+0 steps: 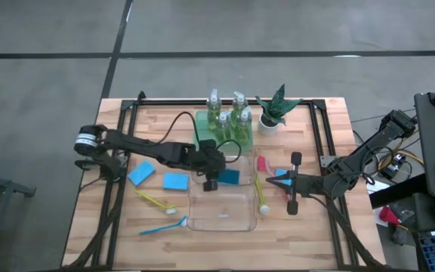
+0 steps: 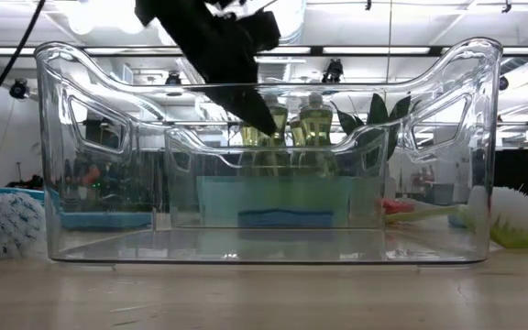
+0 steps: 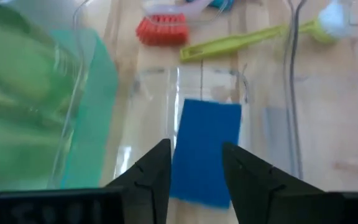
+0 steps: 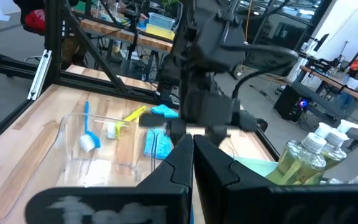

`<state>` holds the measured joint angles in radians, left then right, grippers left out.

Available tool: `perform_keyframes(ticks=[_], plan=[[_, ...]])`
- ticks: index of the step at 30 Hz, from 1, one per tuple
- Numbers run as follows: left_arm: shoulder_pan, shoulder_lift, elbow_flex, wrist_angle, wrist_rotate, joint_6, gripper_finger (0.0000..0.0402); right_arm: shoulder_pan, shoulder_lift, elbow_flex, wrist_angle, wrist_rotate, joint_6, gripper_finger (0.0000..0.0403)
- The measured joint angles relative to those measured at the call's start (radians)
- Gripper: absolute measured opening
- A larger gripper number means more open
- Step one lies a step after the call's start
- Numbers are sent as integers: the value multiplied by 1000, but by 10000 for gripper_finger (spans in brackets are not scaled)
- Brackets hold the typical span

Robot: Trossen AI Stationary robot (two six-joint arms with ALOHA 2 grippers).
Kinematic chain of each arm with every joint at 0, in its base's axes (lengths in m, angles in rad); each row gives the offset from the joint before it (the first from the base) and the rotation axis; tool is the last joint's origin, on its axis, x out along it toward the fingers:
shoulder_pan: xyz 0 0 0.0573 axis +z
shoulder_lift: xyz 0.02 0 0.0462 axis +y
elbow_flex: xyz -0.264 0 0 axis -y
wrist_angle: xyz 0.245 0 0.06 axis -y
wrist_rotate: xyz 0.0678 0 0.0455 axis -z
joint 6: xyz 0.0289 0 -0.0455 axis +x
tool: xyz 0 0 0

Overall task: Pick & Place Kitchen Sink Supplies
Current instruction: Put the blue sponge into the top transparent bin

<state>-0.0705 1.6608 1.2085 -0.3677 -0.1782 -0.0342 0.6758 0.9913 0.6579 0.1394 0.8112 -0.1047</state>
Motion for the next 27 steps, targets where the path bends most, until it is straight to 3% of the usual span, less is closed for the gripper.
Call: perform_keyframes(ticks=[7,16,21,27], plan=[[-49,-118,57,-333,4,-162,127,0,0,-6,-1,0,0,8],[-164,-286,-34,-524,-52,-364,109,0,0,-8,-1,0,0,8],[-207,-338,-140,-580,-54,-456,106,0,0,-8,0,0,-3,8],[-226,-354,-323,-511,-21,-557,106,0,0,-8,10,0,-12,8]])
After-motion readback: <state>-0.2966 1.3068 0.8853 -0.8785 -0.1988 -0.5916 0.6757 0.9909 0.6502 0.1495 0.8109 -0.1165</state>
